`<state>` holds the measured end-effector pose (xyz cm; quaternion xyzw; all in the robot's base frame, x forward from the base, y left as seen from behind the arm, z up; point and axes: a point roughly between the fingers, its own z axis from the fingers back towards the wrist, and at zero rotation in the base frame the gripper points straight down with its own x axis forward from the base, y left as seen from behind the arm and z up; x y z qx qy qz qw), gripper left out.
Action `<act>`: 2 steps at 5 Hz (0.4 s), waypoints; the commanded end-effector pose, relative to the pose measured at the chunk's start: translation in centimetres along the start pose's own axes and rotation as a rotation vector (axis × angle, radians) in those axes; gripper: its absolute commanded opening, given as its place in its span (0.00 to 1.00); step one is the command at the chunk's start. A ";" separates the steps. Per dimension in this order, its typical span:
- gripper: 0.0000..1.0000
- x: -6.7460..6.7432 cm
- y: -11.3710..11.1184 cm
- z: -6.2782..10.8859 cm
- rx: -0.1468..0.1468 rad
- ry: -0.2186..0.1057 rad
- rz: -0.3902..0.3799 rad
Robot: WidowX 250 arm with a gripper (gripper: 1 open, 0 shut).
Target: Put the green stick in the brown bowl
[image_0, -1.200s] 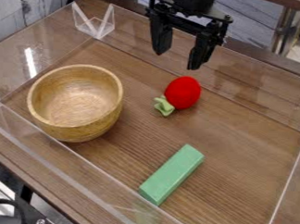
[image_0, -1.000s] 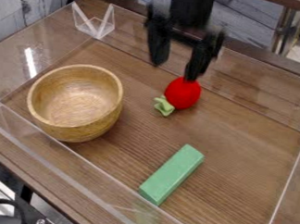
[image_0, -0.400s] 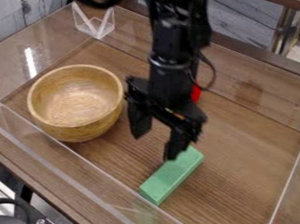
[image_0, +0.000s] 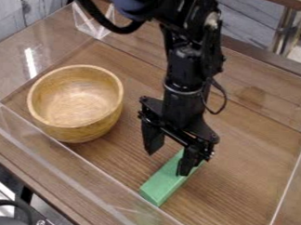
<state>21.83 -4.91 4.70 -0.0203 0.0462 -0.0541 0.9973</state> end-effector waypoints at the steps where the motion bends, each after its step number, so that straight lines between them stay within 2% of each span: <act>1: 1.00 0.4 0.1 -0.1 -0.006 -0.028 -0.003; 2: 1.00 0.4 0.4 -0.7 -0.008 -0.031 0.003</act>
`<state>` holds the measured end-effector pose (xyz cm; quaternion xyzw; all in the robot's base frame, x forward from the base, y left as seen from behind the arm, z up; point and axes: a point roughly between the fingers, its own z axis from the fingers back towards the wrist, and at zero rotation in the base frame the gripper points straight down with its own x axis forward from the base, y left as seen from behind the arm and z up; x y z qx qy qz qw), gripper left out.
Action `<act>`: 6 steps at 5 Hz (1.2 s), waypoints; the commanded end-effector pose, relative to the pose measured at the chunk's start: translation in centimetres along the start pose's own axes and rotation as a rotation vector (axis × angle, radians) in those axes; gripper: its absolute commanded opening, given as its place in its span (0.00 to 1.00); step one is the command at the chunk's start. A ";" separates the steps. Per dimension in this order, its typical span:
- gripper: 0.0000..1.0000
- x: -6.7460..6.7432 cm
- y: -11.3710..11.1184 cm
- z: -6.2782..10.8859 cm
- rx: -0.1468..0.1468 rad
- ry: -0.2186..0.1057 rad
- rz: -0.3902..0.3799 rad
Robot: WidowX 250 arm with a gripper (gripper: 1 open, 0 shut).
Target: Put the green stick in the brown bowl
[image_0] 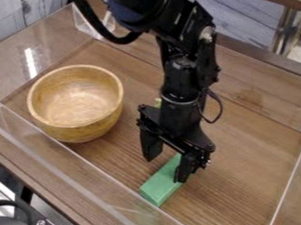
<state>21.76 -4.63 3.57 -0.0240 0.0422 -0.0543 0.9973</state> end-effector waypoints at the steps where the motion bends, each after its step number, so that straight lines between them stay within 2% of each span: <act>1: 1.00 0.8 0.1 -0.7 -0.004 -0.024 0.017; 2: 1.00 1.2 0.1 -1.1 -0.006 -0.028 0.035; 3: 0.00 1.4 0.0 -1.0 -0.008 -0.032 0.053; 5: 0.00 1.6 -0.2 1.3 -0.019 -0.043 0.121; 6: 0.00 1.0 -0.3 0.9 -0.022 -0.051 0.163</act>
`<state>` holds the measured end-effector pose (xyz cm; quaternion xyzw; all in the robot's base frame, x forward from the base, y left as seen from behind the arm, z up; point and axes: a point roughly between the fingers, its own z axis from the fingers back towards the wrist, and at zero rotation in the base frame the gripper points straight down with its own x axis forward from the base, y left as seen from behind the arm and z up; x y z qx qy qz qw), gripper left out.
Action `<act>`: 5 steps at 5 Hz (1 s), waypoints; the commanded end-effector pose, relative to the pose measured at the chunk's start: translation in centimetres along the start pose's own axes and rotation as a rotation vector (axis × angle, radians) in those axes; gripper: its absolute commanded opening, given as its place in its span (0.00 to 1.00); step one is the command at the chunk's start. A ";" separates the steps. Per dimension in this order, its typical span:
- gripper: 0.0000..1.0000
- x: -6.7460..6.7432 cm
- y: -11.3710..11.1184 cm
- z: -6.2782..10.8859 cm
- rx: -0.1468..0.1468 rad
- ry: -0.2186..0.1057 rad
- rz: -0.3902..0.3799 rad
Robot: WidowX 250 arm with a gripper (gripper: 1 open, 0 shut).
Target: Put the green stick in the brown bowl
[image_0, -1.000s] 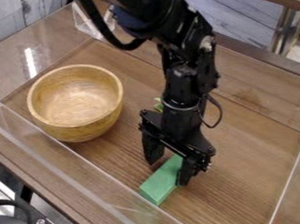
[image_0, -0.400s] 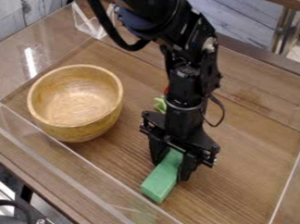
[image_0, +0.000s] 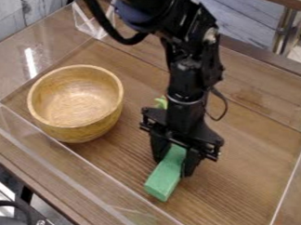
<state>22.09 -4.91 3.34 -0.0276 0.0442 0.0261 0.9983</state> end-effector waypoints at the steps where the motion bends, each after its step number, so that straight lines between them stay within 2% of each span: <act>1: 0.00 0.1 -0.4 1.0 -0.016 -0.054 0.040; 3: 0.00 -0.8 -0.6 1.2 -0.004 -0.047 -0.111; 5: 0.00 -1.3 -1.9 0.3 -0.007 -0.055 -0.089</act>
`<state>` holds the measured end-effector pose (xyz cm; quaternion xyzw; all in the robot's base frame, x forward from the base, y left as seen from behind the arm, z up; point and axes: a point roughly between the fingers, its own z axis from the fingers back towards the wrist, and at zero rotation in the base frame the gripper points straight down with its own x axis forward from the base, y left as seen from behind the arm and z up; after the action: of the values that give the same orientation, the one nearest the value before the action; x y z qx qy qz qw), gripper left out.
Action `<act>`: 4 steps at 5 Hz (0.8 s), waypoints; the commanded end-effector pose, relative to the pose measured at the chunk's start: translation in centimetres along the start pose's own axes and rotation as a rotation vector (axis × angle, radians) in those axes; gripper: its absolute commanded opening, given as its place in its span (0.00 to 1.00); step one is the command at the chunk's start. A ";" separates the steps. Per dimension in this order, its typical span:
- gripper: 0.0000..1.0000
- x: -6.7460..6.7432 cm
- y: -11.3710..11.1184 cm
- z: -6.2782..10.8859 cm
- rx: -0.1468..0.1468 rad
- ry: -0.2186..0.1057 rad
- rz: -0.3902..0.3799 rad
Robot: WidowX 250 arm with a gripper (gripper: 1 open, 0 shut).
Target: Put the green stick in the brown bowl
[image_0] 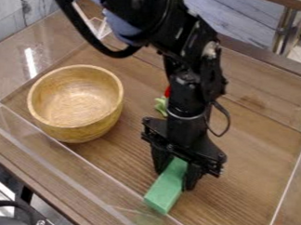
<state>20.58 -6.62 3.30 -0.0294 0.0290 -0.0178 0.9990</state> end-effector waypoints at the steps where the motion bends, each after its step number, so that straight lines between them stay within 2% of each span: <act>1: 0.00 -0.1 0.0 0.1 -0.007 -0.032 0.021; 3: 0.00 0.4 -0.2 2.8 -0.022 -0.040 -0.067; 4: 0.00 0.8 0.4 3.8 -0.034 -0.059 -0.058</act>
<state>20.66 -5.94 5.84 -0.0428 0.0242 -0.0464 0.9977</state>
